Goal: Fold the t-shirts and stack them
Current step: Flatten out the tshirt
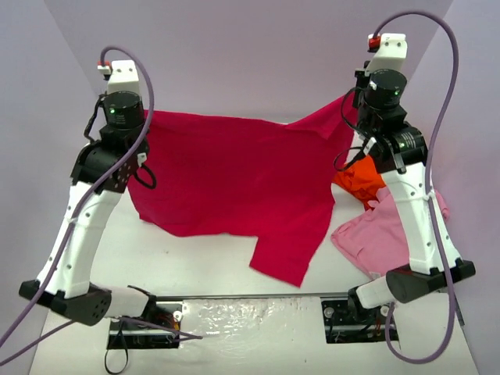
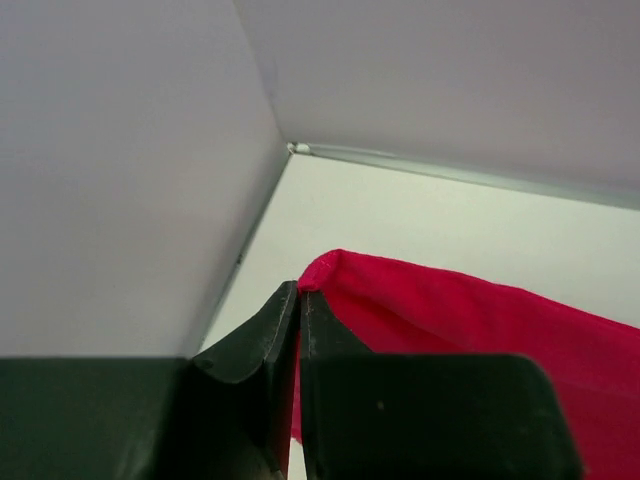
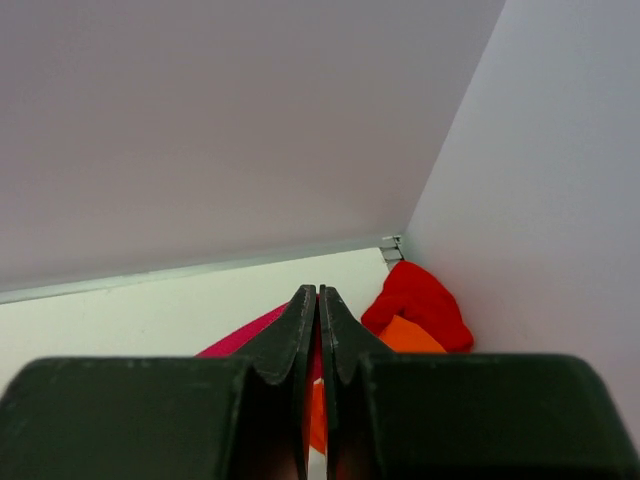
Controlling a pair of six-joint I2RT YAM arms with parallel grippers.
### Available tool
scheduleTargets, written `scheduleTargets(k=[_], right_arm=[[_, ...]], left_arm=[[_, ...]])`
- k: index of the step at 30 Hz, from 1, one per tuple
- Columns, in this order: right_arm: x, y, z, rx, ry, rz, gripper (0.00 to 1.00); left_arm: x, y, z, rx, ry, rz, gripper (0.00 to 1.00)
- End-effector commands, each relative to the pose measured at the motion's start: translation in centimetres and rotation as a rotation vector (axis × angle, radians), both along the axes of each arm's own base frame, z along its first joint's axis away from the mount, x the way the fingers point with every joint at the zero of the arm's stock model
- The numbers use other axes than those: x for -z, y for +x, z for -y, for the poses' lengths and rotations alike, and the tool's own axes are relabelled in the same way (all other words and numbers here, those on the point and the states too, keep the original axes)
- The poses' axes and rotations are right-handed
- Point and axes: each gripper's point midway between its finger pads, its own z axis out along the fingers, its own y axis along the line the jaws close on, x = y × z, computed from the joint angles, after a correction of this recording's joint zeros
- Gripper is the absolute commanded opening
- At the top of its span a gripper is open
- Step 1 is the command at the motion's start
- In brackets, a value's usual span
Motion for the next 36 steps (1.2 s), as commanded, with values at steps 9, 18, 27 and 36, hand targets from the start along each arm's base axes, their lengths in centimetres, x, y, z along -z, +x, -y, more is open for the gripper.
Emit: scheduleTargets(k=[9, 18, 27, 36], right_arm=[[6.7, 11.6, 0.7, -0.048, 0.131, -0.023, 0.0], [8.9, 12.1, 0.3, -0.073, 0.166, -0.046, 0.0], [-3.6, -3.1, 1.0, -0.138, 0.206, 0.213, 0.0], [-12.4, -19.6, 3.3, -0.187, 0.281, 0.454, 0.0]], left_arm=[[6.0, 10.6, 0.5, 0.029, -0.196, -0.028, 0.0], [6.0, 11.3, 0.3, 0.028, -0.171, -0.002, 0.0], [-10.3, -6.0, 1.3, 0.272, -0.222, 0.4, 0.0], [-15.5, -21.4, -1.8, 0.407, -0.298, 0.576, 0.0]])
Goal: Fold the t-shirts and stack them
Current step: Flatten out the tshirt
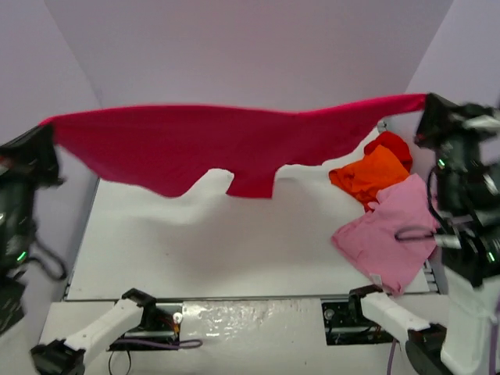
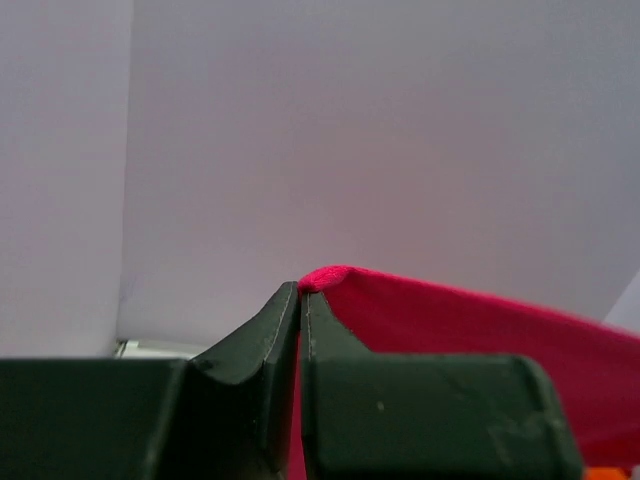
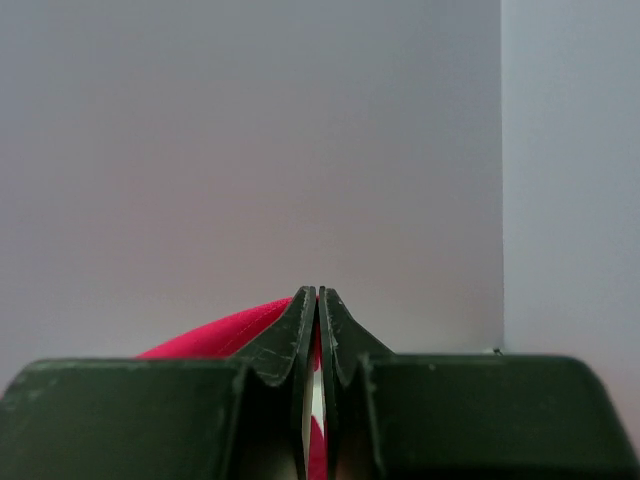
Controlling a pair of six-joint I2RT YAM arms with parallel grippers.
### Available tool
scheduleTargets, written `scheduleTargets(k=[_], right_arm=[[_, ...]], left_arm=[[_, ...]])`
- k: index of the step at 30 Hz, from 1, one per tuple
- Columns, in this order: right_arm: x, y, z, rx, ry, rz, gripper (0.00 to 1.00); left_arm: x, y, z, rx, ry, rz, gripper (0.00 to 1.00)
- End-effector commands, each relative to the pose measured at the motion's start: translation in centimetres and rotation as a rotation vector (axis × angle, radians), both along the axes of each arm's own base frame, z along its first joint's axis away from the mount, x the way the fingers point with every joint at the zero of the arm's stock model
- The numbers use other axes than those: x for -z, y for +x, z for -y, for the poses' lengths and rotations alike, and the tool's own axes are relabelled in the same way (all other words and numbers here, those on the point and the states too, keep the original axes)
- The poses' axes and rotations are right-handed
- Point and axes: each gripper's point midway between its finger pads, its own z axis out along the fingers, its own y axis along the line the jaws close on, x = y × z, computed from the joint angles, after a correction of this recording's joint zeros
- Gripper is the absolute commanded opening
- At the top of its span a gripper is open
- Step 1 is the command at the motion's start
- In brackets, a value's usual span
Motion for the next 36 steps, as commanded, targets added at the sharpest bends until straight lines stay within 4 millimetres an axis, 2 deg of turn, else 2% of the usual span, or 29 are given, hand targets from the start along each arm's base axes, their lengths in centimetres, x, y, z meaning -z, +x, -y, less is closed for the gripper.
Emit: scheduleTargets(k=[1, 4, 6, 10, 13, 17, 18, 21, 25, 28, 30, 32, 36], right_arm=[[-0.9, -3.2, 1.0, 0.014, 0.035, 0.016, 0.0], [-3.4, -7.5, 1.9, 0.007, 0.055, 0.089, 0.0], [-3.8, -8.5, 2.1, 0.012, 0.058, 0.097, 0.0], [-5.7, -10.8, 2.5, 0.011, 0.064, 0.149, 0.0], [-6.6, -11.6, 2.4, -0.001, 0.064, 0.172, 0.0], [-6.4, -10.1, 2.2, 0.002, 0.048, 0.146, 0.0], [-6.2, -9.2, 2.0, 0.003, 0.043, 0.129, 0.0], [-4.9, -6.6, 1.6, 0.009, 0.028, 0.077, 0.0], [-1.9, -2.0, 0.8, 0.009, 0.011, -0.005, 0.0], [2.7, 2.8, -0.1, 0.009, -0.009, -0.116, 0.0], [4.4, 5.5, -0.6, 0.005, -0.01, -0.142, 0.0], [7.3, 9.2, -1.4, 0.0, -0.018, -0.203, 0.0], [12.8, 16.3, -2.6, -0.001, -0.05, -0.311, 0.0]], left_arm=[[-0.2, -3.6, -0.6, 0.042, 0.0, 0.018, 0.0], [-1.9, -8.3, -1.8, 0.033, -0.021, 0.095, 0.0], [-2.8, -9.8, -2.1, 0.019, -0.012, 0.117, 0.0], [-3.9, -11.3, -2.6, -0.023, 0.001, 0.126, 0.0], [-4.1, -11.3, -2.8, -0.029, -0.013, 0.132, 0.0], [-3.1, -8.4, -2.7, -0.057, -0.005, 0.06, 0.0], [-2.7, -7.6, -2.7, -0.068, -0.008, 0.039, 0.0], [0.2, -3.0, -2.1, -0.09, -0.001, -0.083, 0.0], [4.4, 2.8, -1.4, -0.122, -0.01, -0.197, 0.0], [7.7, 6.5, -0.8, -0.14, -0.017, -0.273, 0.0], [9.8, 9.5, -0.5, -0.161, -0.031, -0.314, 0.0], [13.6, 12.9, 0.1, -0.179, -0.019, -0.399, 0.0], [18.6, 19.1, 0.5, -0.218, -0.003, -0.505, 0.0]])
